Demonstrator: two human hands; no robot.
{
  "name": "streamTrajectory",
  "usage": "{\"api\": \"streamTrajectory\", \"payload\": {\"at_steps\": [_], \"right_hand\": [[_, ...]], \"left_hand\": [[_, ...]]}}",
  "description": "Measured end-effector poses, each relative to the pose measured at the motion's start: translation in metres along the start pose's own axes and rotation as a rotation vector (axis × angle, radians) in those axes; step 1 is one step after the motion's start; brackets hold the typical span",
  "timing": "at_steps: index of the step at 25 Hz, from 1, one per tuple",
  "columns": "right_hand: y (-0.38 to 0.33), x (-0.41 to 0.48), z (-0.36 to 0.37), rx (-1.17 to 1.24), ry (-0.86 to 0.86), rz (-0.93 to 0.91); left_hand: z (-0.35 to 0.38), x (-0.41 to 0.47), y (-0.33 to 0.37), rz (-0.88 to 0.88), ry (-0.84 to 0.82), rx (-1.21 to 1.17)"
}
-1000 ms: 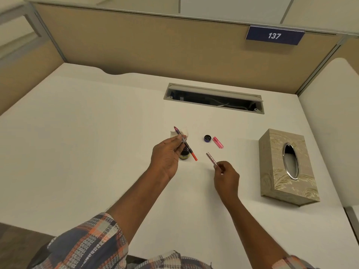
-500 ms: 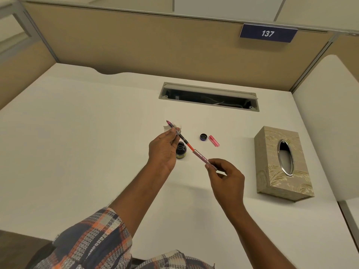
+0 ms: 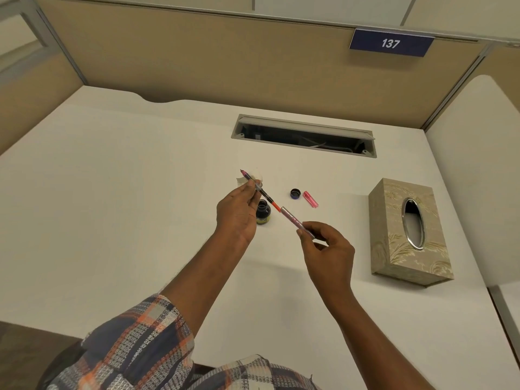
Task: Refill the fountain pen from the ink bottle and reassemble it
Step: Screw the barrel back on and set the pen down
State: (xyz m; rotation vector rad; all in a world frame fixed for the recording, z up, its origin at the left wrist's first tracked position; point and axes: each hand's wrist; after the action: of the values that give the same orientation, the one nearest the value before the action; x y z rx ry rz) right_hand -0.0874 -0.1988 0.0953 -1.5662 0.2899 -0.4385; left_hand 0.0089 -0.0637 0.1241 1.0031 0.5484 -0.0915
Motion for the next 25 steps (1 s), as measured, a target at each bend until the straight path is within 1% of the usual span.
{"api": "streamTrajectory", "payload": {"at_steps": [10,21,25], "right_hand": [[-0.003,-0.005,-0.002,-0.007,0.025,-0.026],[-0.011,-0.007,0.013,0.009,0.008,-0.039],[-0.015,-0.006,0.022,0.034,0.007,0.009]], "left_hand": [[-0.005,-0.002,0.001,-0.009,0.01,-0.07],[-0.005,-0.014,-0.006,-0.028,-0.025,0.001],[-0.004,-0.018,-0.009,-0.026,-0.045,0.005]]}}
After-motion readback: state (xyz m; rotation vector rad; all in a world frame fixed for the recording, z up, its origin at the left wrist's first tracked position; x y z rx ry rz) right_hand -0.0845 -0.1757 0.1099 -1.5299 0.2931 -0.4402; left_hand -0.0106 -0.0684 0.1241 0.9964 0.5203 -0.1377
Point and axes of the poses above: each hand's wrist, its own x-axis towards the middle knuckle, its own z-axis out of the palm, y = z × x, and after that the axes turned 14 degrees about x, right-handed
